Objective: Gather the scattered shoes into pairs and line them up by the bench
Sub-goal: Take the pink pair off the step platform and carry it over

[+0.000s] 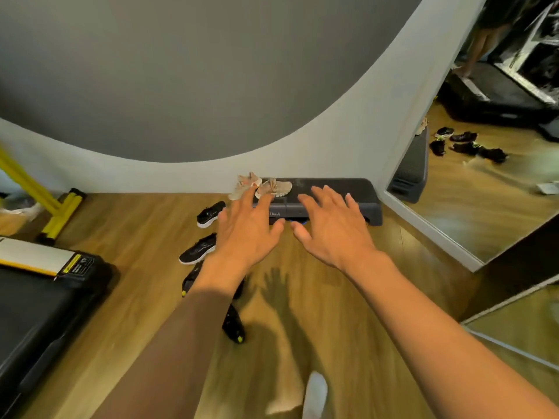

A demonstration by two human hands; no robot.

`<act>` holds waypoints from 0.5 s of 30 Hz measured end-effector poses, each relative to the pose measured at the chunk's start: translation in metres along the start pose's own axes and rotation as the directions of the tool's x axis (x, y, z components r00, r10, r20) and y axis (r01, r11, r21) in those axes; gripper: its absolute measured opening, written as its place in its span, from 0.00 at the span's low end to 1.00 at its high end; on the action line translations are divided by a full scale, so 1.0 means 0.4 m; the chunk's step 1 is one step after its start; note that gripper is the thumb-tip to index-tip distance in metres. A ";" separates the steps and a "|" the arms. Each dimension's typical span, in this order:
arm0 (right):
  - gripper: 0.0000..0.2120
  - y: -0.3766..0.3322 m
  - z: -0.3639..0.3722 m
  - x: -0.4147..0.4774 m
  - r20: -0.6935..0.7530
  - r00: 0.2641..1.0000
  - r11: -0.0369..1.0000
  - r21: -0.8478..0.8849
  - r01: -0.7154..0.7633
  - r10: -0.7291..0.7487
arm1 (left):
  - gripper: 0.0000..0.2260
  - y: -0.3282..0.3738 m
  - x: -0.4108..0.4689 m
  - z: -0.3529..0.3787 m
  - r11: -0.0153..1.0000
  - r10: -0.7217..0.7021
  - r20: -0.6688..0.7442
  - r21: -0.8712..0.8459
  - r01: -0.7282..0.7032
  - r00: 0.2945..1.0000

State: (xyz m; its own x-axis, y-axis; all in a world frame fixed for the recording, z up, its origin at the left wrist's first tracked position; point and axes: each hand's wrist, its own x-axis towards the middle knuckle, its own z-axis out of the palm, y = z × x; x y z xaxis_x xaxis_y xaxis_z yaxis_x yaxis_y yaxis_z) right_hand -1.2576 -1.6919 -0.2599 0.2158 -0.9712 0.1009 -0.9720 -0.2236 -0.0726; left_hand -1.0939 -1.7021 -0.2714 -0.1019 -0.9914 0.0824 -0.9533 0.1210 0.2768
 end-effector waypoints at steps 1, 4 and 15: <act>0.29 0.016 0.011 0.049 0.004 1.000 1.000 0.002 0.004 -0.004 | 0.26 -0.001 0.053 0.009 1.000 -0.010 -0.005 0.003 0.010 1.000; 0.30 0.072 0.036 0.204 0.002 1.000 0.999 0.026 0.030 -0.030 | 0.26 0.004 0.207 0.035 1.000 -0.022 -0.019 -0.006 0.022 1.000; 0.28 0.227 0.108 0.748 0.032 0.993 0.990 0.086 0.110 -0.113 | 0.24 -0.016 0.722 0.122 0.984 -0.172 -0.071 0.024 0.174 0.982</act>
State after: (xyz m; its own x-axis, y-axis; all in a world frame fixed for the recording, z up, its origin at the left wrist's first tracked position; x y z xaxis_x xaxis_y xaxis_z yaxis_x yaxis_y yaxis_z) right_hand -1.2773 -2.0064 -0.2790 0.3269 -0.9419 0.0771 -0.9308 -0.3351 -0.1462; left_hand -1.1311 -1.9918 -0.2961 0.0845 -0.9913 0.1014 -0.9629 -0.0551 0.2642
